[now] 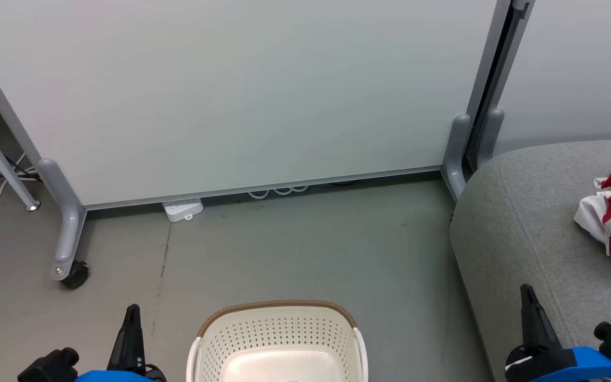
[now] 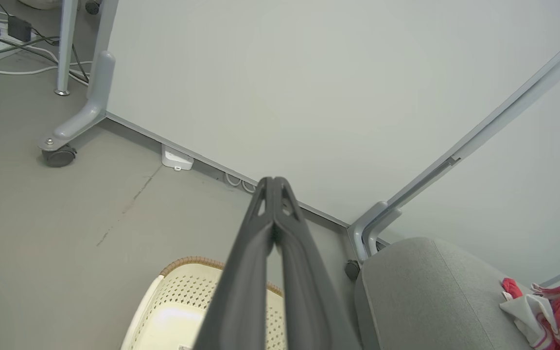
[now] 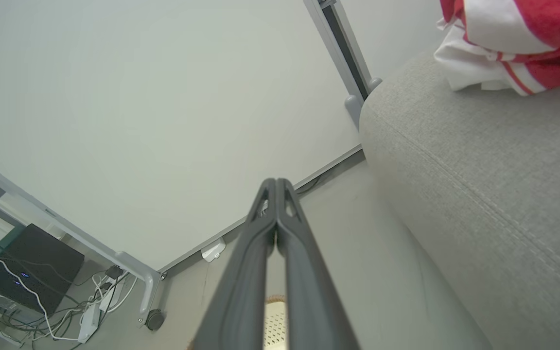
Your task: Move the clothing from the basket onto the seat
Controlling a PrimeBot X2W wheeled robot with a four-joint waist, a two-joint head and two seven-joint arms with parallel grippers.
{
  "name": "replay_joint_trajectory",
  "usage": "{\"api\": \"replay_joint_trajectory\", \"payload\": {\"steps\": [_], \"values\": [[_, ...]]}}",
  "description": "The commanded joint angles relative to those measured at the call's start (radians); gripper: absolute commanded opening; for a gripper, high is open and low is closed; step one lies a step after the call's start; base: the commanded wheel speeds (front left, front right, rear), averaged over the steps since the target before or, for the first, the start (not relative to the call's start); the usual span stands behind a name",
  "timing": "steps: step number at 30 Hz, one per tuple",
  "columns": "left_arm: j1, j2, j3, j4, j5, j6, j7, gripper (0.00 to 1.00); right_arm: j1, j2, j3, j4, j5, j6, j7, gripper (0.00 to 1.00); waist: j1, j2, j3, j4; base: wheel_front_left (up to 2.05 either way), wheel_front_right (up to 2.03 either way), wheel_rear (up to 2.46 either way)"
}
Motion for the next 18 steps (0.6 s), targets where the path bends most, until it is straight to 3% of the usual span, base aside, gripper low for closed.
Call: {"api": "replay_joint_trajectory", "payload": {"steps": [1, 18], "values": [[-0.03, 0.004, 0.009, -0.017, -0.03, -0.004, 0.005, 0.0, -0.031, 0.0, -0.006, -0.018, 0.031, 0.0, 0.007, 0.0, 0.0, 0.0, 0.0, 0.0, 0.0, 0.0, 0.0], [-0.042, 0.006, 0.04, -0.031, -0.259, -0.018, 0.067, 0.0, -0.048, 0.009, -0.02, -0.03, 0.274, 0.0, 0.069, 0.0, 0.0, 0.0, 0.007, -0.003, 0.0, 0.0, 0.0]]}}
